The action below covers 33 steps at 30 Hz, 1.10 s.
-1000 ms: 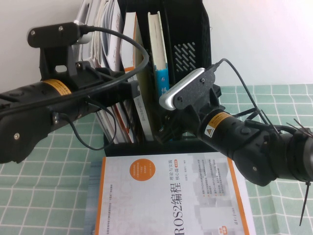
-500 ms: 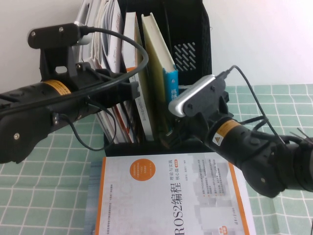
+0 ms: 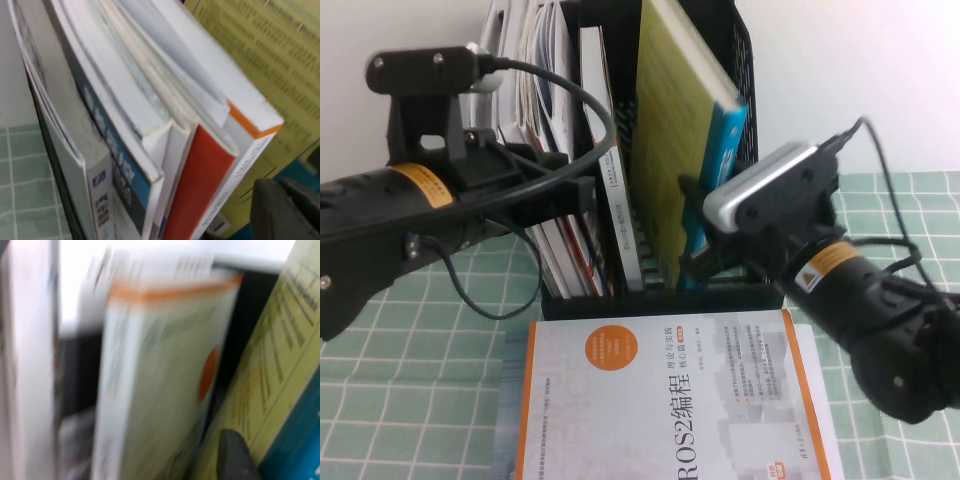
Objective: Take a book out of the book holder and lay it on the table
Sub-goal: Pick up the right side book from the book shelf, then place the picked book on the book
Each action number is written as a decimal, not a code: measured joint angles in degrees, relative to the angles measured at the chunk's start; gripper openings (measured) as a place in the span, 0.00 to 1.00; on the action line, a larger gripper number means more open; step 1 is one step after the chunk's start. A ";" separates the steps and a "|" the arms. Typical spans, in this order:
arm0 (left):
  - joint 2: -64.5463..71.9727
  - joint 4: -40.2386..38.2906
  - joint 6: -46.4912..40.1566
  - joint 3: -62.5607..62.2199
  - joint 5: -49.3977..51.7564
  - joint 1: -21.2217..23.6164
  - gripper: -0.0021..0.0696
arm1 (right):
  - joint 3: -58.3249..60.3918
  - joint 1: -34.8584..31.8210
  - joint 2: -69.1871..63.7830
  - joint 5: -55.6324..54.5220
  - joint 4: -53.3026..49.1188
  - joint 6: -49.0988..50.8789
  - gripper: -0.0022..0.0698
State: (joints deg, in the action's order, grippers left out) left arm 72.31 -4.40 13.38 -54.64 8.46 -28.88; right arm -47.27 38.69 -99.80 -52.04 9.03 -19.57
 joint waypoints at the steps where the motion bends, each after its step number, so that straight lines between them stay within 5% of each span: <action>1: -0.38 0.00 -0.22 0.00 0.12 0.00 0.03 | 0.00 0.00 1.17 -0.11 0.43 -0.91 0.45; 6: -2.61 0.10 -2.24 0.00 0.12 0.00 0.03 | -2.31 0.00 5.00 -1.40 0.89 -4.50 0.45; 9: -3.48 0.10 -3.08 0.00 0.36 0.00 0.03 | -4.91 0.00 6.21 -2.44 1.12 -5.46 0.33; 16: -5.05 0.10 -3.81 0.00 2.87 0.00 0.03 | -11.31 0.34 7.95 1.21 0.10 -6.29 0.32; 26: -11.28 -1.85 -2.73 0.00 6.57 0.00 0.03 | -16.83 -0.05 20.09 27.15 -12.34 -9.05 0.32; 33: -17.25 -2.54 -2.64 0.00 19.80 0.00 0.03 | -16.83 0.06 29.14 46.17 -30.77 2.39 0.32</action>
State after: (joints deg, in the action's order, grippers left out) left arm 55.06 -6.94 10.74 -54.64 28.26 -28.88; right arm -64.10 38.75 -70.66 -5.87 -21.75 -17.17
